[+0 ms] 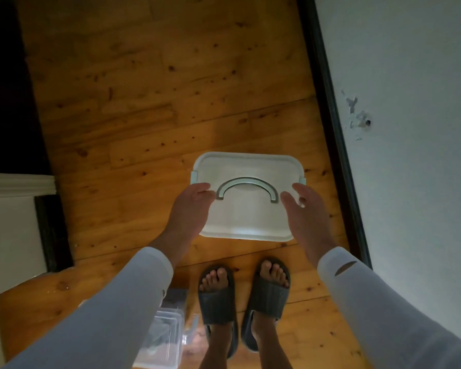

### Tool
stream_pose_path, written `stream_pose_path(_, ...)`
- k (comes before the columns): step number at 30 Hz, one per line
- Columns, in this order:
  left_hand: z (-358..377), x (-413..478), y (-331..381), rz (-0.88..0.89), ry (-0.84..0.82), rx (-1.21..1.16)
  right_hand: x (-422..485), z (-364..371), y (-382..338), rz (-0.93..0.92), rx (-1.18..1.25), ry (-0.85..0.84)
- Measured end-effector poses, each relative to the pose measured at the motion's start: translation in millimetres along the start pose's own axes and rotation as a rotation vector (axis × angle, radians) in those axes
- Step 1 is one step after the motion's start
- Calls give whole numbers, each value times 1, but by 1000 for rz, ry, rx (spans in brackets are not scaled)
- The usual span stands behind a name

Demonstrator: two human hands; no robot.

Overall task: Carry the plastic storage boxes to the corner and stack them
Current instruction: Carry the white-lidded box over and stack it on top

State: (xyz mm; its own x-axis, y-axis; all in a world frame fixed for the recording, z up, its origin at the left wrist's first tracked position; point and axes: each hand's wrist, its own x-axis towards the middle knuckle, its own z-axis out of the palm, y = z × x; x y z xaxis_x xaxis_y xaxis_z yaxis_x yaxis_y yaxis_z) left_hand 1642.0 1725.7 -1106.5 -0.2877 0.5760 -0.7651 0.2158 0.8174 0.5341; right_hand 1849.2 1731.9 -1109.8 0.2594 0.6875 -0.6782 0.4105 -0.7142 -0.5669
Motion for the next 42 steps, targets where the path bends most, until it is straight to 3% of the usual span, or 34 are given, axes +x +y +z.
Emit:
stream_pose_path(3, 7, 25, -15, 22, 45, 42, 18, 6, 10, -8, -33, 58)
stream_pose_path(8, 12, 49, -36, 63, 137, 232, 33, 16, 31, 40, -68, 47)
stream_pose_path(12, 16, 60, -44, 84, 181, 248, 43, 19, 45, 42, -77, 27)
stream_pose_path(20, 27, 78, -56, -56, 68, 64, 59, 24, 60, 99, 3, -41)
stream_pose_path(28, 23, 75, -57, -64, 16, -62, 61, 19, 61, 92, 35, -72)
stream_pose_path(42, 0, 30, -51, 38, 25, -30, 21, -6, 40, 40, 60, -99)
